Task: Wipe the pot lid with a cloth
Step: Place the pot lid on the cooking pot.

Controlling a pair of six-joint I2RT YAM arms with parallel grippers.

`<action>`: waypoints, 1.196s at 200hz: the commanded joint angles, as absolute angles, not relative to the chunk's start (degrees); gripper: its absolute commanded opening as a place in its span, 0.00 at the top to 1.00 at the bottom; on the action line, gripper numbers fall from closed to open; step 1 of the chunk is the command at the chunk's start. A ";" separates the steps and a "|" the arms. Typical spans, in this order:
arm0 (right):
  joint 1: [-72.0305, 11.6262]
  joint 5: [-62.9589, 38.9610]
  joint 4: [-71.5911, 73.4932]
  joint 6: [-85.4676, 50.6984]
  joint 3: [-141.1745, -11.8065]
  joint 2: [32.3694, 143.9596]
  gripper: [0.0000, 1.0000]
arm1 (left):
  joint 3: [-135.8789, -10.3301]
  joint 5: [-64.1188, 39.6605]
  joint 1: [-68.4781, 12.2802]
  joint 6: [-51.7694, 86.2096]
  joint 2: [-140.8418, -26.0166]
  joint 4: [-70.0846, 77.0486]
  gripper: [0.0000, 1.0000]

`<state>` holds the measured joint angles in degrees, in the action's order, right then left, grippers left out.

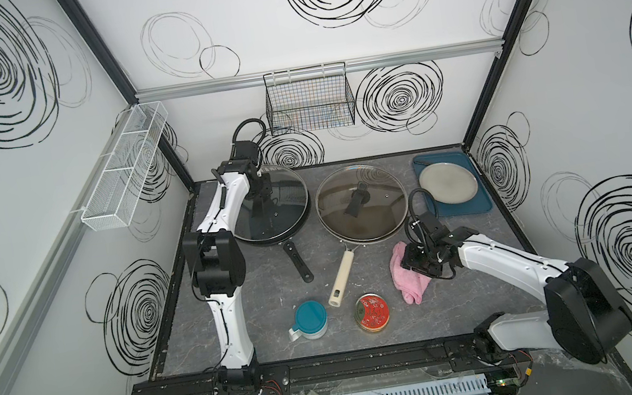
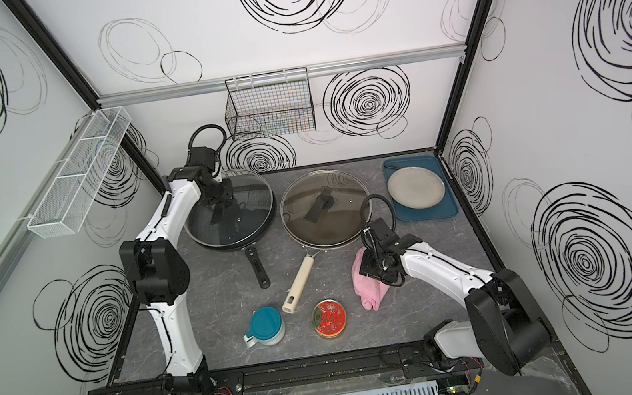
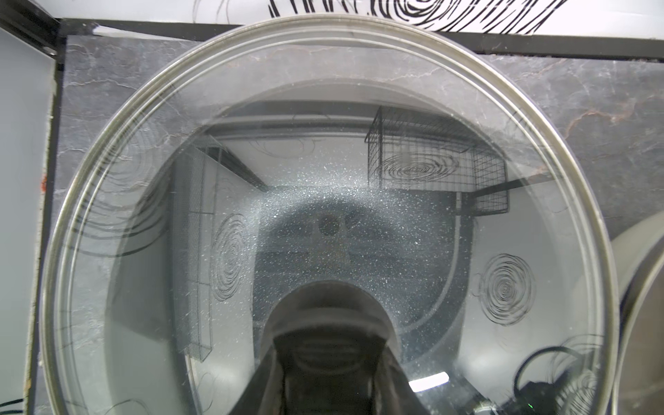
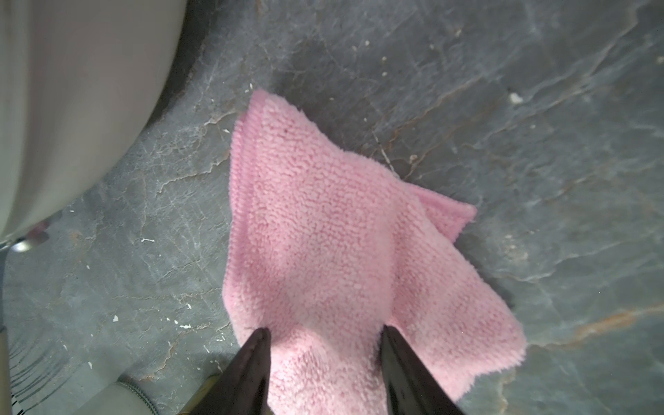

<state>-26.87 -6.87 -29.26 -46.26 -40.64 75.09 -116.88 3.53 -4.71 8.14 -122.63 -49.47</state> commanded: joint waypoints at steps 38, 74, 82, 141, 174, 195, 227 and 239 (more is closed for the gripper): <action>-26.77 -7.32 -28.18 -46.98 -42.53 77.08 0.47 | -121.09 3.28 -4.39 8.22 -123.73 -45.37 1.00; -26.73 -7.65 -27.54 -47.07 -42.18 77.61 0.47 | -122.11 3.54 -4.73 7.99 -124.26 -46.49 1.00; -26.75 -7.73 -27.43 -47.13 -42.12 77.74 0.47 | -122.24 3.65 -4.83 7.92 -124.36 -46.62 1.00; -26.75 -8.16 -26.91 -47.20 -42.01 78.04 0.47 | -122.85 5.36 -5.41 6.95 -124.37 -48.64 1.00; -26.88 -8.44 -26.72 -47.46 -41.75 77.97 0.47 | -123.04 5.72 -5.45 6.61 -124.43 -49.09 1.00; -26.98 -8.44 -26.55 -47.69 -41.57 77.71 0.47 | -123.72 5.63 -5.61 6.59 -124.94 -49.52 1.00; -26.96 -8.52 -26.44 -47.86 -41.57 77.77 0.47 | -125.03 5.11 -5.88 6.50 -126.03 -50.48 1.00; -26.97 -8.57 -26.30 -47.84 -41.57 77.94 0.47 | -125.05 5.03 -6.04 6.36 -126.12 -50.62 1.00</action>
<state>-26.87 -8.36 -27.14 -46.92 -41.15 77.43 -121.45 4.29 -5.50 7.42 -127.00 -53.36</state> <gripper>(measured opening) 0.528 0.352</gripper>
